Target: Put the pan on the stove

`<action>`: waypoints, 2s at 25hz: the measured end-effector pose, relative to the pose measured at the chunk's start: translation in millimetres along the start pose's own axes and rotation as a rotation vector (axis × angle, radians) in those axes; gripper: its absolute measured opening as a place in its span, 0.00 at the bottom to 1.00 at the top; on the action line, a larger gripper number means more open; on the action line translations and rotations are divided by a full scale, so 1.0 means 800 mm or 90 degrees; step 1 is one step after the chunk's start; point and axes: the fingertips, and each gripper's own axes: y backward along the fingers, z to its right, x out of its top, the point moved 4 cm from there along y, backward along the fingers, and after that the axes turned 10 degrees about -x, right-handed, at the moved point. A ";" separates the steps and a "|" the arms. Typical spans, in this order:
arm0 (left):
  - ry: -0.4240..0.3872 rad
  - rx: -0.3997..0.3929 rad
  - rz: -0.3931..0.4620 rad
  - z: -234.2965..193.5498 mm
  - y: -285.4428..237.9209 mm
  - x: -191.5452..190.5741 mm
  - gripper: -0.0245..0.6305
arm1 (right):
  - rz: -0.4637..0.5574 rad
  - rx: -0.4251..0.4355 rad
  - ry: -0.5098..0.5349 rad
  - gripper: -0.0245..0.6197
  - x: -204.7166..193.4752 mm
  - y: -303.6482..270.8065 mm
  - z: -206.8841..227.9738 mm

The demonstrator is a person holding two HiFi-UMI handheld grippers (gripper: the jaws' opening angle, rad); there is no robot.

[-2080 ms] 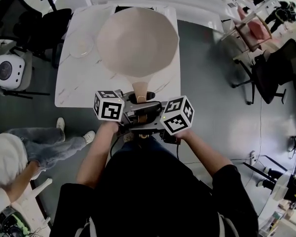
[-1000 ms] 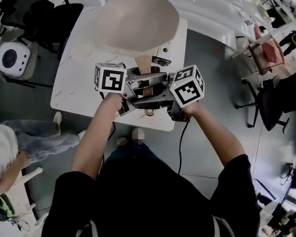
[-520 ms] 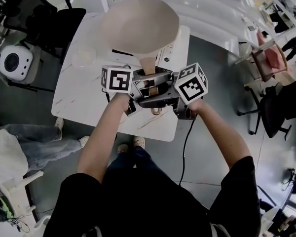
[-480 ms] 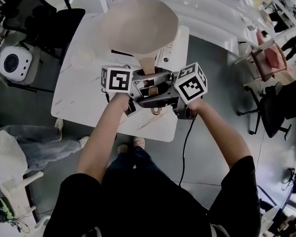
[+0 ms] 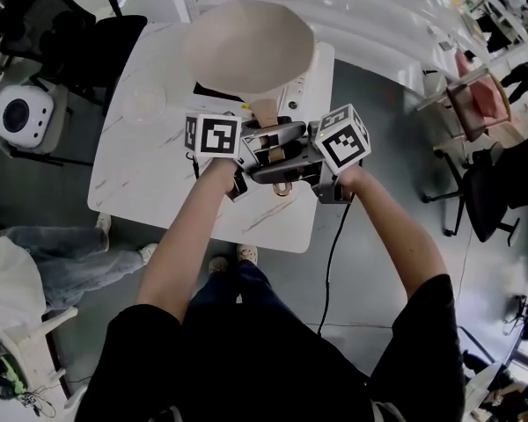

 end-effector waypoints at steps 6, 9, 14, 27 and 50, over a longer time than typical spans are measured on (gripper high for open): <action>0.004 0.008 -0.006 -0.015 -0.001 -0.005 0.44 | -0.013 0.000 -0.004 0.37 -0.005 -0.002 0.015; 0.002 0.015 -0.017 -0.023 -0.004 -0.008 0.44 | -0.029 -0.018 -0.007 0.36 -0.010 -0.004 0.023; 0.000 0.022 -0.019 -0.031 -0.004 -0.011 0.44 | -0.033 -0.025 -0.003 0.37 -0.016 -0.006 0.033; 0.006 0.011 0.014 -0.026 0.017 -0.012 0.53 | 0.058 -0.122 -0.077 0.44 -0.026 0.015 0.038; -0.279 0.222 0.051 0.090 0.133 -0.065 0.05 | 0.457 -0.489 -0.051 0.10 -0.077 0.082 -0.059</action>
